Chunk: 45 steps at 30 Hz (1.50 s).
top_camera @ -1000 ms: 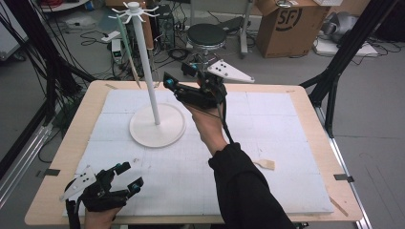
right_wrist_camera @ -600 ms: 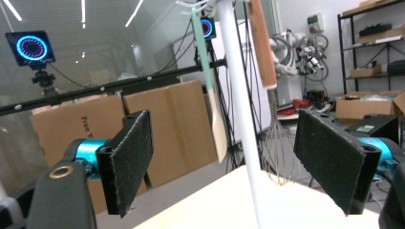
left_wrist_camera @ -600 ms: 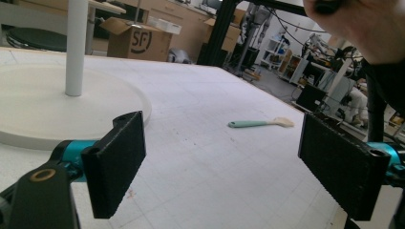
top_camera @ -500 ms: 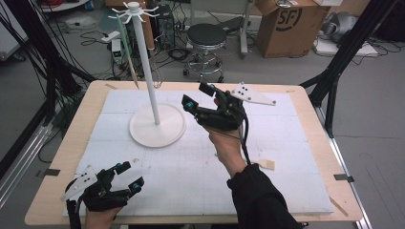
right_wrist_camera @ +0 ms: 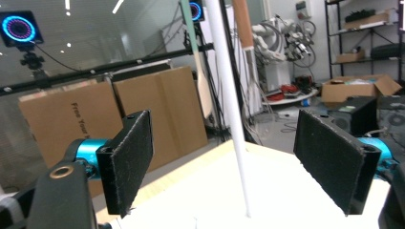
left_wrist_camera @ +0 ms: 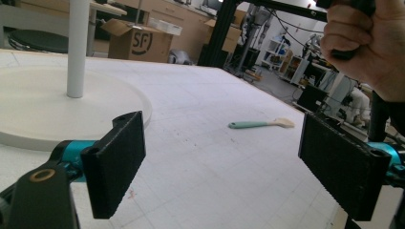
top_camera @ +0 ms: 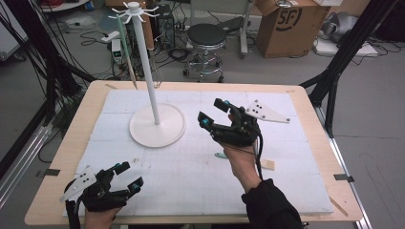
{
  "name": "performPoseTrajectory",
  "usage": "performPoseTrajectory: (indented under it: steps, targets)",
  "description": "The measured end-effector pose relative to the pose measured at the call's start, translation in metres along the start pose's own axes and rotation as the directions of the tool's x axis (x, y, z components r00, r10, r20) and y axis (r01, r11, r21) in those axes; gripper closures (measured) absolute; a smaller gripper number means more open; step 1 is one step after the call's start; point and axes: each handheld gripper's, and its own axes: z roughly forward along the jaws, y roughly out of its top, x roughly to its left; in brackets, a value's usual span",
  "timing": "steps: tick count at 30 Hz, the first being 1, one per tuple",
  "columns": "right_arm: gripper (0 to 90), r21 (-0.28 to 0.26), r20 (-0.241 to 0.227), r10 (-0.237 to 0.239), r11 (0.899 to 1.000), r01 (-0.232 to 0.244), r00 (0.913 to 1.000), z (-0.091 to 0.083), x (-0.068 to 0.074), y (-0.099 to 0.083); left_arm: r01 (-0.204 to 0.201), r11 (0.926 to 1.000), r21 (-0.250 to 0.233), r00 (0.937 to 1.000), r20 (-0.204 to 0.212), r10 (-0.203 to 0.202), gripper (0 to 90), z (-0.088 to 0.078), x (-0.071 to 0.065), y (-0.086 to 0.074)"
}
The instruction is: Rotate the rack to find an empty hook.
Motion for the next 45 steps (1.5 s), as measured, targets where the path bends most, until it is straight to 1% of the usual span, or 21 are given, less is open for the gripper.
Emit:
performPoseTrajectory:
  steps: [8, 11, 12, 14, 17, 19, 21, 24, 25, 26, 27, 32, 34, 35, 38, 41, 44, 45]
  targets:
    - [20.8, 0.029, 0.028, 0.01, 1.0, -0.011, 0.9996, -0.018, -0.009, -0.012, -0.002, 1.0, 0.003, 1.0, -0.007, 0.002, 16.7, 0.0, 0.001, 0.0]
    - [20.8, 0.046, 0.023, 0.017, 0.999, -0.018, 0.9996, -0.022, -0.01, -0.015, -0.002, 1.0, 0.002, 1.0, -0.007, 0.002, 16.7, -0.001, 0.0, 0.0]
    - [20.8, 0.061, 0.015, 0.016, 0.998, -0.017, 0.9998, -0.024, -0.01, -0.016, -0.001, 1.0, -0.001, 1.0, -0.006, 0.001, 16.7, -0.001, 0.0, 0.0]
    - [20.8, 0.071, 0.002, 0.018, 0.997, -0.018, 0.9998, -0.029, -0.009, -0.018, -0.001, 1.0, -0.004, 1.0, -0.007, 0.001, 16.7, -0.002, 0.001, 0.001]
    - [20.7, 0.082, -0.005, 0.011, 0.997, -0.01, 0.9999, -0.037, -0.008, -0.024, 0.002, 1.0, -0.004, 1.0, -0.007, -0.002, 16.7, -0.002, 0.001, 0.0]
    - [19.5, 0.097, 0.001, 0.011, 0.995, -0.011, 0.9999, -0.042, -0.008, -0.027, -0.002, 1.0, -0.001, 1.0, -0.005, 0.002, 16.7, -0.001, 0.0, 0.0]
    - [19.6, 0.089, -0.002, 0.01, 0.996, -0.01, 0.9999, -0.049, -0.008, -0.03, 0.0, 1.0, 0.0, 1.0, -0.002, 0.0, 16.7, 0.0, 0.0, 0.0]
    - [19.6, 0.091, 0.003, 0.009, 0.996, -0.009, 1.0, -0.057, -0.009, -0.034, -0.005, 1.0, 0.003, 1.0, -0.001, 0.005, 16.7, 0.001, 0.0, 0.0]
    - [19.6, 0.092, 0.011, 0.01, 0.996, -0.011, 0.9999, -0.061, -0.011, -0.036, -0.004, 1.0, 0.004, 1.0, -0.001, 0.004, 16.7, 0.001, 0.0, 0.0]
    - [19.6, 0.104, 0.018, 0.006, 0.995, -0.008, 0.9998, -0.063, -0.012, -0.037, -0.003, 1.0, 0.004, 1.0, -0.001, 0.003, 16.7, 0.001, 0.0, 0.0]
    - [19.6, 0.103, 0.021, -0.001, 0.995, -0.001, 0.9998, -0.066, -0.013, -0.038, -0.002, 1.0, 0.006, 1.0, 0.0, 0.002, 16.6, 0.002, 0.0, 0.0]
    - [19.6, 0.117, 0.018, -0.03, 0.993, 0.028, 0.9994, -0.078, -0.016, -0.042, -0.009, 0.9999, 0.014, 1.0, -0.001, 0.009, 16.7, 0.004, 0.0, -0.001]
    - [19.6, 0.131, 0.01, -0.023, 0.991, 0.022, 0.9997, -0.081, -0.019, -0.045, -0.021, 0.9995, 0.024, 0.9998, -0.004, 0.021, 16.7, 0.005, -0.001, -0.001]
    - [19.6, 0.125, 0.014, -0.024, 0.992, 0.022, 0.9996, -0.084, -0.02, -0.048, -0.026, 0.9993, 0.027, 0.9997, -0.002, 0.026, 16.6, 0.005, -0.001, -0.001]
    - [19.6, 0.144, 0.018, -0.029, 0.989, 0.026, 0.9994, -0.089, -0.021, -0.052, -0.029, 0.9991, 0.03, 0.9996, -0.001, 0.029, 16.6, 0.006, -0.002, -0.001]
    - [19.6, 0.143, 0.016, -0.058, 0.988, 0.055, 0.9982, -0.097, -0.02, -0.054, -0.043, 0.9987, 0.028, 0.999, -0.009, 0.043, 16.6, 0.006, -0.003, -0.001]
    - [19.6, 0.136, 0.011, -0.05, 0.99, 0.048, 0.9987, -0.104, -0.022, -0.059, -0.047, 0.9985, 0.027, 0.9988, -0.011, 0.048, 16.6, 0.006, -0.003, -0.001]
    - [19.6, 0.136, 0.013, -0.048, 0.99, 0.046, 0.9988, -0.107, -0.022, -0.061, -0.043, 0.9987, 0.027, 0.999, -0.011, 0.044, 16.6, 0.006, -0.003, -0.001]
